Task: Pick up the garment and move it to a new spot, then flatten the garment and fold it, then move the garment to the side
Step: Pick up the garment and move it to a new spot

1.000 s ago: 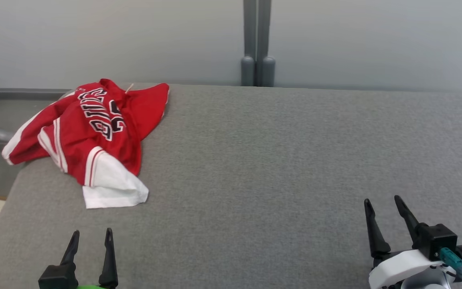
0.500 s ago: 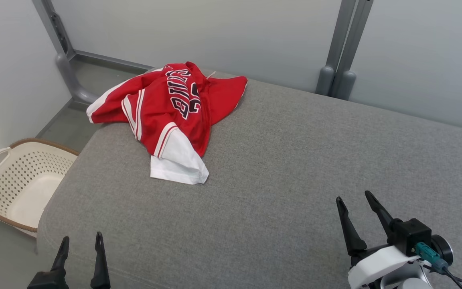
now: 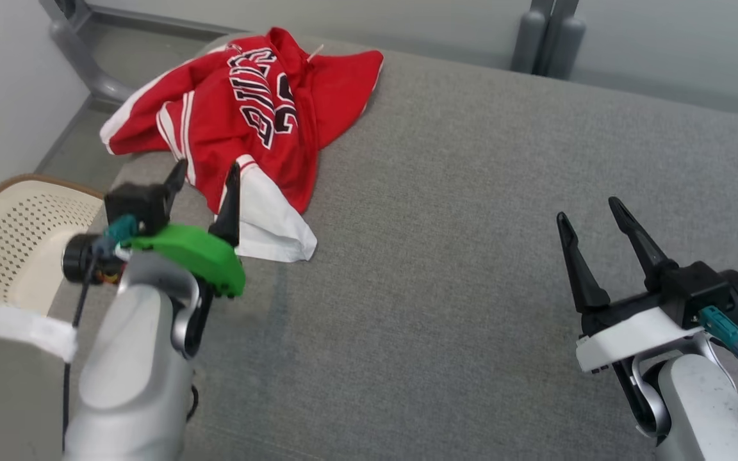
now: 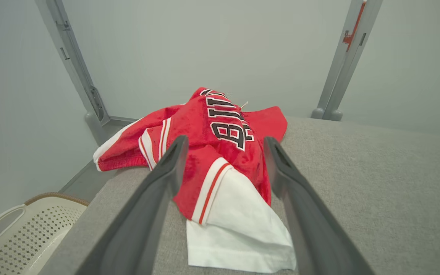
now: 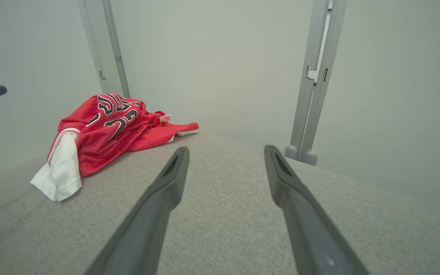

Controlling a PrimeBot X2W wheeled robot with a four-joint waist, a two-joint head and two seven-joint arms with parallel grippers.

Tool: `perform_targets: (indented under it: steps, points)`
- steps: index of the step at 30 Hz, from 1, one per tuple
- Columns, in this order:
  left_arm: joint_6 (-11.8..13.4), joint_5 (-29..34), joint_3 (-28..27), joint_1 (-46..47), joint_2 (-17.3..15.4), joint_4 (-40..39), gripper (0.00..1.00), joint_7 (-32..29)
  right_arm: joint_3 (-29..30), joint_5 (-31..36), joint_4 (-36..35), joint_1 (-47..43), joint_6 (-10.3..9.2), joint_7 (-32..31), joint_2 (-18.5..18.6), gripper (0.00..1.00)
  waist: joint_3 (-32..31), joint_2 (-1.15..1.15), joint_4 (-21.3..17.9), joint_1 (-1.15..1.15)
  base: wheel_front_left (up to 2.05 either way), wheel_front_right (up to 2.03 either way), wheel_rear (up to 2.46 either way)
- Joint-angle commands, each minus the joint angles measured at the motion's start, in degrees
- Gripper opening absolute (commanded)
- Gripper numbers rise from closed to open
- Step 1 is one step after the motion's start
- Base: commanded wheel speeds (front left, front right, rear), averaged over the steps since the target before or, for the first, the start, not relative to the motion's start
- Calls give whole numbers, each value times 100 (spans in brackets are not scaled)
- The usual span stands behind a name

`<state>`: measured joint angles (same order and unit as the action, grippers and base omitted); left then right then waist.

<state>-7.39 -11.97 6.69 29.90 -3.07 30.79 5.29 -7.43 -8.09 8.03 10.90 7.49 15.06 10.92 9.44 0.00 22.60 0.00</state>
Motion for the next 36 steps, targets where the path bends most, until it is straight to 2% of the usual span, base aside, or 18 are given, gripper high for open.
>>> perform_targets:
  steps: [1,6,11,12,16,17,18,19,20,24,27,31,36]
  points:
    - [-9,-114,-52,384,-84,177,100,-152,-46,-62,-41,160,0,17,41,100,1464,0,-1089,0,0,0,0]
    - [-11,-253,-140,1344,-360,914,100,-737,-159,-130,-55,391,-1,17,-31,100,1790,0,-1509,0,0,0,0]
    - [33,-320,-245,1791,-677,1498,100,-1015,-232,-175,-34,542,0,17,-153,100,1866,0,-1825,0,0,0,0]
    - [72,-376,-294,1862,-693,1626,100,-1070,-211,-182,-30,549,0,17,-171,100,1855,0,-1873,0,0,0,0]
    - [509,-203,-317,1933,-964,2108,100,-1301,-172,-183,-19,541,0,17,-253,100,1764,0,-2008,0,0,0,0]
    - [591,-160,-328,1924,-1024,2161,48,-1275,-164,-185,-18,527,0,17,-277,100,1708,0,-2045,0,0,0,0]
    - [640,-177,-360,1908,-1044,2169,5,-1205,-145,-187,-13,491,0,17,-294,100,1655,0,-2059,0,0,0,0]
    - [686,-262,-439,1854,-1046,2152,5,-1114,-117,-189,4,428,0,17,-302,100,1572,0,-2071,0,0,0,0]
    - [694,-273,-460,1775,-1063,2110,0,-1023,-83,-192,19,357,-1,17,-320,100,1495,0,-2071,0,0,0,0]
    - [679,-350,-537,1342,-1187,1708,0,-687,84,-197,63,33,0,17,-424,100,1098,0,-1989,0,0,0,0]
    - [651,-418,-582,994,-1239,1078,0,-605,151,-201,116,-265,0,17,-462,100,783,0,-1862,0,0,0,0]
    - [609,-454,-610,541,-1452,-147,0,-922,95,-204,162,-421,0,17,-486,100,459,0,-1773,0,0,0,0]
    - [527,-650,-546,106,-1561,-2147,0,-1822,52,-183,185,-492,0,17,-515,100,109,0,-1790,0,0,0,0]
